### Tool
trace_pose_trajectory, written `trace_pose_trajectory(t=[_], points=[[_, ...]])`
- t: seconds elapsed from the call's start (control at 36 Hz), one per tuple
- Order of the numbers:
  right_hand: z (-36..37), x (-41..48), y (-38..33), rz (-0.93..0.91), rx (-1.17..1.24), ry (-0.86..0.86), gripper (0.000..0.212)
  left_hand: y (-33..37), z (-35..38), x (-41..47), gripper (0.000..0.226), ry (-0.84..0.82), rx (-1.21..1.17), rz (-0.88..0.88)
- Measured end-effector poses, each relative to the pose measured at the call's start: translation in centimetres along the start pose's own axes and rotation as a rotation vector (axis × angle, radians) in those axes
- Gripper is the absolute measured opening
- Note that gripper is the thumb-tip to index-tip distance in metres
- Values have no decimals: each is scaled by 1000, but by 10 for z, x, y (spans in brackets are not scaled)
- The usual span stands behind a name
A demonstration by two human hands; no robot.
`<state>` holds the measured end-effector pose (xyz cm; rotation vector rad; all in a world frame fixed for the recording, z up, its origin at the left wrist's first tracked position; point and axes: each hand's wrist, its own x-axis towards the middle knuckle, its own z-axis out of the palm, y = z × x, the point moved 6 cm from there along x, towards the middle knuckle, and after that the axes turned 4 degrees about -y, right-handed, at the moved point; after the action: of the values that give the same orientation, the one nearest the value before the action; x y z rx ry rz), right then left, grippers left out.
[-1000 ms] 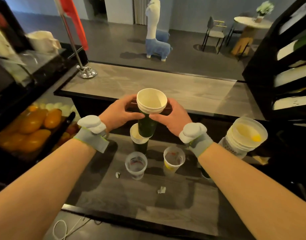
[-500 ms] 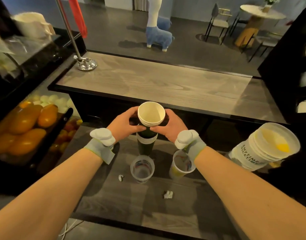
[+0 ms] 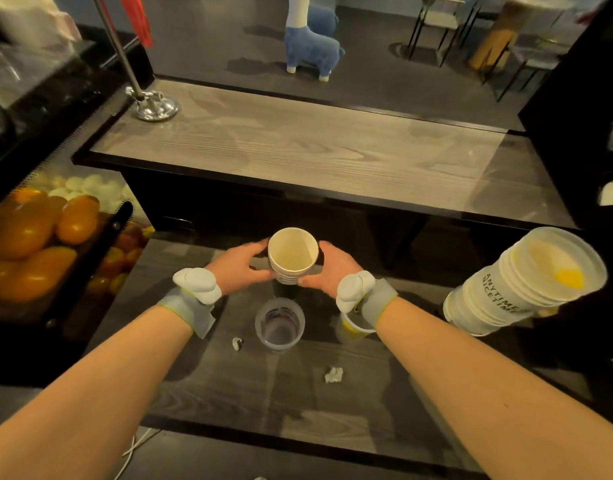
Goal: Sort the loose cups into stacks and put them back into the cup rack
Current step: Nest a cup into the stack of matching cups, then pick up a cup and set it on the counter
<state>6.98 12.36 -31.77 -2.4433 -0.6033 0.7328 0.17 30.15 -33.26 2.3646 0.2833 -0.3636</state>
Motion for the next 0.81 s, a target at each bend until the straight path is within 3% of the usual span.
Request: trace_pose_trajectory(t=[0.11, 0.19, 0.33, 0.47, 0.72, 0.81], points=[[-14, -10, -2, 23, -12, 4, 99, 12, -13, -6, 83, 20, -54, 4], [-35, -28, -5, -6, -8, 40, 94, 31, -28, -12, 78, 71, -106, 3], [-85, -70, -7, -45, 23, 126, 82, 91, -44, -24, 51, 144, -110, 105], [-138, -112, -14, -107, 47, 247, 73, 159, -31, -30, 29, 70, -161, 236], [-243, -200, 34, -70, 86, 538, 66, 275, 19, -28, 25, -67, -297, 457], [-259, -223, 64, -29, 124, 603, 68, 299, 38, -24, 40, -101, -272, 458]])
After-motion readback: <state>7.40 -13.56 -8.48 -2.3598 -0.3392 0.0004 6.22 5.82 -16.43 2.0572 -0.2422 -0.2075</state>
